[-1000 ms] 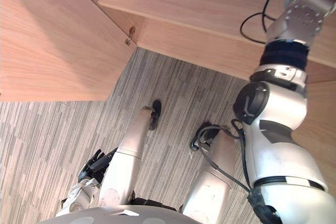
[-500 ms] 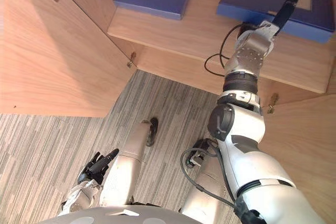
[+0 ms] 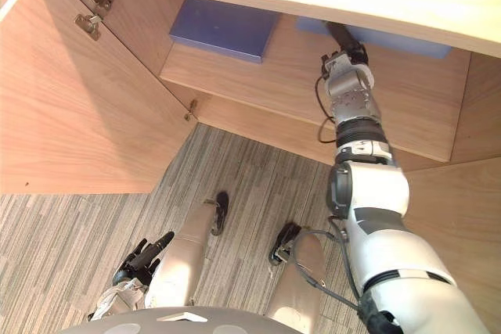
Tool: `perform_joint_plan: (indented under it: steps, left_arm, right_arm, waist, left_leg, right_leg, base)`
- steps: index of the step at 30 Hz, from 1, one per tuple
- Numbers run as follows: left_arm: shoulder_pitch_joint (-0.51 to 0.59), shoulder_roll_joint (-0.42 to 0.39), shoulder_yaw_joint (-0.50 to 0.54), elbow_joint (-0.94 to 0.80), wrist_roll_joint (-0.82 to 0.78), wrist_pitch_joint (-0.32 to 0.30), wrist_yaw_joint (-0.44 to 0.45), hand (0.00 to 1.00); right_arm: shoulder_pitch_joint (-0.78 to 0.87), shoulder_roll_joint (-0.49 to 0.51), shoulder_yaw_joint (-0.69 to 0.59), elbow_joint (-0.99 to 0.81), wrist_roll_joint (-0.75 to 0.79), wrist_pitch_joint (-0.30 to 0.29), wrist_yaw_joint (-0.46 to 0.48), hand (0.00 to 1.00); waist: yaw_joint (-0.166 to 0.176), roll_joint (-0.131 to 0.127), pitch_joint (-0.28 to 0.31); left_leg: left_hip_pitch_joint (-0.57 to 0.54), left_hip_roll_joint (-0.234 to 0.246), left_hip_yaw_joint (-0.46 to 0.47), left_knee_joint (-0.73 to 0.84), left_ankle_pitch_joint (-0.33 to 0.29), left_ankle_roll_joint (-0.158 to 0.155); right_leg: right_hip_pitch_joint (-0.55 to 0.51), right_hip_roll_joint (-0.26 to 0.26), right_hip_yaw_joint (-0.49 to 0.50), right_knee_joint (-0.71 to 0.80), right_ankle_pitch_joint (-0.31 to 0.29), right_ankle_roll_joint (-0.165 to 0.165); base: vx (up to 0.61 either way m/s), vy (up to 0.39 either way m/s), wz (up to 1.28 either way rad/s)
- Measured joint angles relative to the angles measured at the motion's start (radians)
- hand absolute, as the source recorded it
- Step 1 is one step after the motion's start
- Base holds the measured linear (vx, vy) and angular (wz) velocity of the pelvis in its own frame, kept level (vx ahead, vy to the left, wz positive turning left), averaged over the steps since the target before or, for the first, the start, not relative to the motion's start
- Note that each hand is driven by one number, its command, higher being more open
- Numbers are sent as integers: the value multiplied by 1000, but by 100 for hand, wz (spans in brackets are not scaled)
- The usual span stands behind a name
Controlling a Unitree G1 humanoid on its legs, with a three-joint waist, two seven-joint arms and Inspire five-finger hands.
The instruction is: Walk over to the cabinet, pick up the folder, carry it to the office cabinet, place the folder inside the office cabinet, then close the office cabinet door
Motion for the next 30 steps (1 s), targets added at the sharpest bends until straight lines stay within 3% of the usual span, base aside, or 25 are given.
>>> perform_joint_plan:
  steps: [4, 14, 17, 20, 23, 26, 30]
  left_arm:
    - [13, 13, 41, 20, 38, 1, -42, 100]
    - [24, 21, 101, 59, 79, 21, -86, 100]
    - [22, 21, 101, 64, 107, 21, -92, 100]
    - [19, 21, 91, 69, 116, 21, -92, 100]
    - [16, 21, 58, 79, 112, 20, -86, 100]
    - [15, 23, 57, 81, 106, 19, -76, 100]
    - [-1, 25, 56, 100, 107, 19, -58, 100]
  right_arm:
    - [-1, -45, 39, 29, -198, 37, 151, 100]
    - [91, -68, 103, 52, -558, 40, 386, 100]
    - [157, -65, 190, -19, -754, -32, 456, 100]
    - [232, -36, 286, -87, -940, -91, 463, 100]
    - [294, 7, 357, -124, -1138, -112, 428, 100]
    - [366, 53, 397, -156, -1325, -116, 368, 100]
    - [392, 80, 427, -158, -1442, -111, 358, 100]
  waist:
    - [-5, -10, -4]
    - [-17, -27, -7]
    - [-20, -28, -8]
    - [-22, -48, -19]
    - [-22, -69, -31]
    - [-23, -84, -40]
    - [-23, -91, -44]
  left_leg:
    - [10, 3, 19, -15, 1, 10]
    - [8, 12, 44, -10, -8, 21]
    - [10, 20, 52, 0, -17, 23]
    - [13, 23, 56, 1, -19, 23]
    - [25, 23, 64, -2, -19, 23]
    - [32, 23, 64, -2, -19, 22]
    - [41, 23, 69, -4, -19, 23]
  right_leg:
    - [6, -1, 5, -19, 7, 7]
    - [-11, 4, 28, -18, 9, 10]
    - [-12, 12, 38, -15, 9, 10]
    - [-13, 13, 42, -13, 9, 10]
    - [-8, 13, 50, -12, 9, 10]
    - [0, 13, 50, -12, 9, 10]
    - [6, 13, 54, -16, 13, 13]
  base:
    - [51, 35, -3]
    - [32, 7, -6]
    - [26, -1, -10]
    - [20, -4, -6]
    - [13, -7, -5]
    - [0, 0, 0]
    - [-5, 3, -2]
